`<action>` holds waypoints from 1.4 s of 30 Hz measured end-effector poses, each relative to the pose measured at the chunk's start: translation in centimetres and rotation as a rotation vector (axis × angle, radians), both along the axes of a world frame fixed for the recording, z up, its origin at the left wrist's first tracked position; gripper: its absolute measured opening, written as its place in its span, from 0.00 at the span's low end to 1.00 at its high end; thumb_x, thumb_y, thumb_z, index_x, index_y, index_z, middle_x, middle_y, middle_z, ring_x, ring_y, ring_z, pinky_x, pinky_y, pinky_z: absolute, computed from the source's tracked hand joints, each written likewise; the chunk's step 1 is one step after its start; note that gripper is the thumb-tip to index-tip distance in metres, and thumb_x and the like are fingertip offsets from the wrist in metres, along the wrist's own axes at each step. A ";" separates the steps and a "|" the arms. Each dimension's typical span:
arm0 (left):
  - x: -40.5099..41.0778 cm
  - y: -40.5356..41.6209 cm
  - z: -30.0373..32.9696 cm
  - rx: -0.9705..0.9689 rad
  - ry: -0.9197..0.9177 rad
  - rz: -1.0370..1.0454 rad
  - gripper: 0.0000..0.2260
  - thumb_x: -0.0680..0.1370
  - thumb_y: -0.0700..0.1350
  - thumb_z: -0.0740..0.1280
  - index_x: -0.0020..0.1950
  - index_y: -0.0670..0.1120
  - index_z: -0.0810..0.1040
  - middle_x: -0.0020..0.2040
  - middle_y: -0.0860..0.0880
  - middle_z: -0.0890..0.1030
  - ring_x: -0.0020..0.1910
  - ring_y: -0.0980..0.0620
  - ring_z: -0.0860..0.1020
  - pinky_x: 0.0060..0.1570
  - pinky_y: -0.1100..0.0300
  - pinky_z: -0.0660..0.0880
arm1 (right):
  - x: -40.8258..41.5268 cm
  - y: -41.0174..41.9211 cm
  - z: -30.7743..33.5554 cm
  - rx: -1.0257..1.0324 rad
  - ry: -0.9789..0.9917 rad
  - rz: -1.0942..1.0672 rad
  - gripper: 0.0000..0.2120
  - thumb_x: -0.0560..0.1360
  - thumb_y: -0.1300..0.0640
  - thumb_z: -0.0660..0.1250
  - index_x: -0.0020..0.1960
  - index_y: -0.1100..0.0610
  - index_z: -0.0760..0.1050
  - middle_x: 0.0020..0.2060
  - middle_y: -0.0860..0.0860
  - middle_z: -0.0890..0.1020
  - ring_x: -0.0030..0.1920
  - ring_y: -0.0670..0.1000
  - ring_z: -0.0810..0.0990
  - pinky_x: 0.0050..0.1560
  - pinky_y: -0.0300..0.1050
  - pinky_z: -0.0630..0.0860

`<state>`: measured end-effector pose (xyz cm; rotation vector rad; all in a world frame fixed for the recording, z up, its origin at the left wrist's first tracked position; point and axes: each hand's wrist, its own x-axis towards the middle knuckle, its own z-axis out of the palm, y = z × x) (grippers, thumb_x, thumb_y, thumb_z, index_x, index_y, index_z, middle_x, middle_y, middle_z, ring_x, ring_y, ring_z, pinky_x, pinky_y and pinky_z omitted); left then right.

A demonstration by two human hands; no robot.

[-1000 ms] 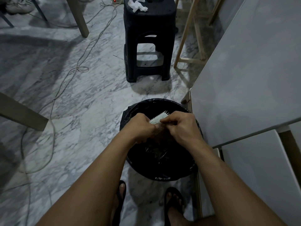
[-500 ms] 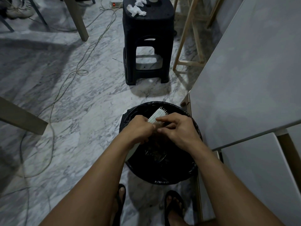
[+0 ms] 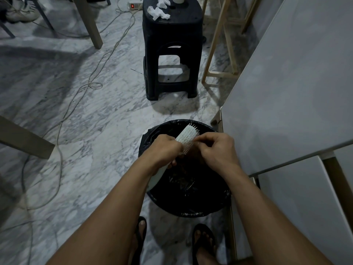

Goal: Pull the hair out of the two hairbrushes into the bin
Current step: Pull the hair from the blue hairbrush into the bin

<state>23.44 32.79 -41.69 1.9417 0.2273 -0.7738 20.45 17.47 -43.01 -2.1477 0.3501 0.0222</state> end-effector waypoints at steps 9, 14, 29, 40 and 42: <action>-0.2 0.2 -0.2 -0.066 -0.105 -0.017 0.12 0.80 0.38 0.62 0.56 0.48 0.82 0.36 0.47 0.78 0.28 0.51 0.74 0.29 0.59 0.73 | 0.0 0.2 -0.3 0.208 0.004 0.085 0.11 0.65 0.51 0.76 0.46 0.48 0.81 0.40 0.52 0.84 0.39 0.51 0.84 0.42 0.45 0.81; -0.2 0.0 0.4 -0.153 -0.008 0.090 0.12 0.74 0.34 0.61 0.50 0.41 0.84 0.36 0.41 0.77 0.27 0.48 0.72 0.27 0.59 0.70 | -0.1 0.6 -0.2 0.178 -0.032 0.017 0.07 0.66 0.60 0.77 0.44 0.53 0.86 0.39 0.46 0.86 0.41 0.43 0.85 0.50 0.40 0.81; 0.0 0.1 0.9 -0.113 -0.122 0.264 0.08 0.78 0.48 0.66 0.51 0.49 0.84 0.34 0.47 0.80 0.27 0.48 0.74 0.33 0.55 0.73 | 0.0 -0.3 0.1 0.045 0.107 0.275 0.10 0.68 0.64 0.73 0.39 0.48 0.84 0.34 0.44 0.84 0.35 0.41 0.81 0.40 0.33 0.76; -0.4 -0.1 1.8 -0.216 -0.083 0.111 0.17 0.76 0.40 0.61 0.60 0.49 0.84 0.50 0.43 0.85 0.35 0.45 0.77 0.33 0.55 0.74 | 0.3 0.3 -0.3 0.638 0.113 -0.017 0.37 0.71 0.62 0.73 0.71 0.53 0.54 0.58 0.49 0.79 0.54 0.50 0.82 0.57 0.51 0.79; -0.5 -0.2 1.8 -0.235 -0.099 0.102 0.16 0.77 0.39 0.61 0.58 0.51 0.84 0.47 0.44 0.85 0.33 0.47 0.76 0.33 0.55 0.73 | 0.3 0.0 -0.6 0.608 0.139 0.034 0.34 0.71 0.58 0.73 0.72 0.55 0.61 0.55 0.54 0.83 0.53 0.54 0.84 0.58 0.56 0.79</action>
